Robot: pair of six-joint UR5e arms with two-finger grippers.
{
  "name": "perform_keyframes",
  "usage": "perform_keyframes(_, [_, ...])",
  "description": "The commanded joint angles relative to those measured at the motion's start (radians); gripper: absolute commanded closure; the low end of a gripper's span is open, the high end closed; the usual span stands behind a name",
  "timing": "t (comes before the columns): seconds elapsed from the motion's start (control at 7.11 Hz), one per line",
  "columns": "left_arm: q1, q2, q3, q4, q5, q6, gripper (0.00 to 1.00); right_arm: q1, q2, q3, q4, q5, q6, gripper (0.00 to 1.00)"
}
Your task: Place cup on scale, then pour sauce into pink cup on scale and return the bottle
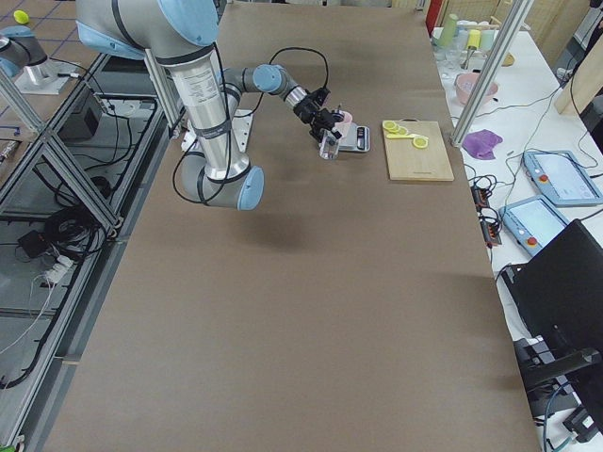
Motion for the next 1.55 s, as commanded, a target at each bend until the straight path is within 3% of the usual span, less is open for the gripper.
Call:
perform_keyframes(0.0, [0.0,0.0,0.013,0.0,-0.001,0.0,0.02,-0.004,0.02,-0.039,-0.016,-0.003,-0.006,1.0])
perform_keyframes(0.56, [0.001,0.015,0.019,-0.001,-0.001,0.0,0.02,-0.009,0.108,-0.148,-0.135,-0.026,-0.006,1.0])
perform_keyframes(1.41, [0.001,0.015,0.036,0.002,-0.001,0.0,0.02,0.0,0.163,-0.211,-0.244,-0.026,-0.005,1.0])
